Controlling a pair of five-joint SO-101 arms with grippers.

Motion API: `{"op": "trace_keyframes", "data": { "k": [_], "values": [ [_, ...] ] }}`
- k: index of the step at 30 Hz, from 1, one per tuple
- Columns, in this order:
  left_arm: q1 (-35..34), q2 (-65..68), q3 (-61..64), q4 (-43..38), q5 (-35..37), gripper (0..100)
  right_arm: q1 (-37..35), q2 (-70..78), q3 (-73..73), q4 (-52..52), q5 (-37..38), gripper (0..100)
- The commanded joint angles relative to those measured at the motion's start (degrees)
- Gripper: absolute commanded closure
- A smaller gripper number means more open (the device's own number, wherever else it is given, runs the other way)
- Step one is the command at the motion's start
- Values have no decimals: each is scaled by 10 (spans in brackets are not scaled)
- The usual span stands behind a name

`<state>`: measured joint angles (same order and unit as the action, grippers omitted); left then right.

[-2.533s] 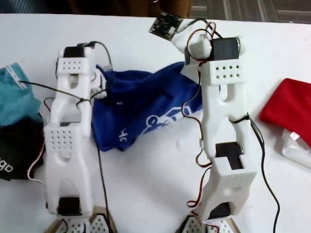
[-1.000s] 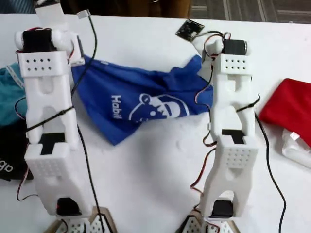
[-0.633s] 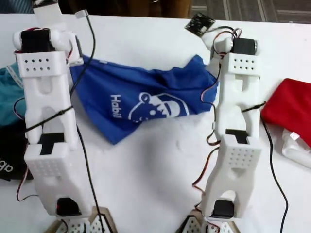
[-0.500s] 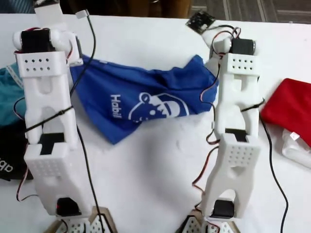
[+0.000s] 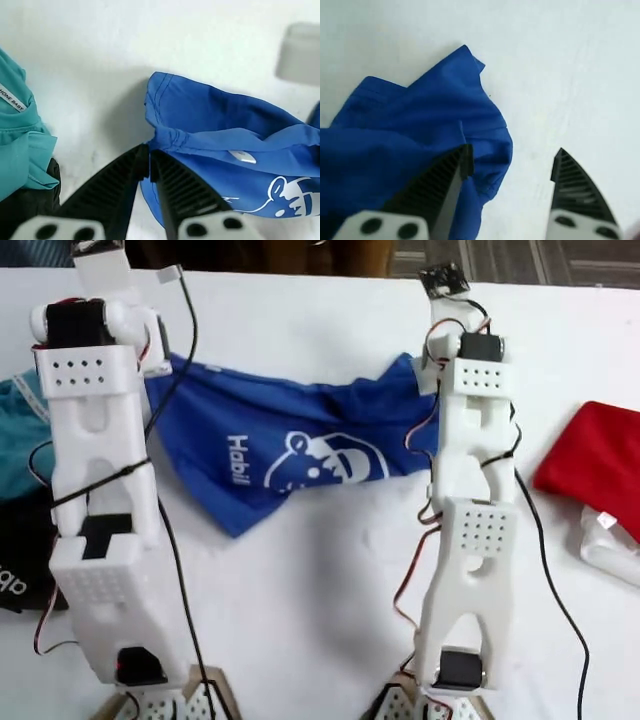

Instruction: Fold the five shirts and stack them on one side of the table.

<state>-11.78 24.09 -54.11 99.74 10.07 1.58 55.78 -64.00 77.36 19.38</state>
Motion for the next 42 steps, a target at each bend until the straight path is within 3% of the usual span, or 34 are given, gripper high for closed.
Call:
{"op": "trace_keyframes", "data": {
  "k": [1,14,34,37,41,42],
  "values": [
    [-6,-27,-2,-8,-4,975,-4,8,-47,20,-24,741],
    [-9,14,-7,-4,-1,975,-17,-9,-96,146,-20,741],
    [-9,20,-7,-7,-1,975,-39,36,-95,145,-20,743],
    [-9,20,-7,-7,-1,975,-40,37,-95,142,-20,810],
    [-9,20,-7,-7,-1,975,-34,40,-95,137,-24,993],
    [-9,20,-7,-7,-1,975,-32,39,-95,134,-24,974]
  ]
}}
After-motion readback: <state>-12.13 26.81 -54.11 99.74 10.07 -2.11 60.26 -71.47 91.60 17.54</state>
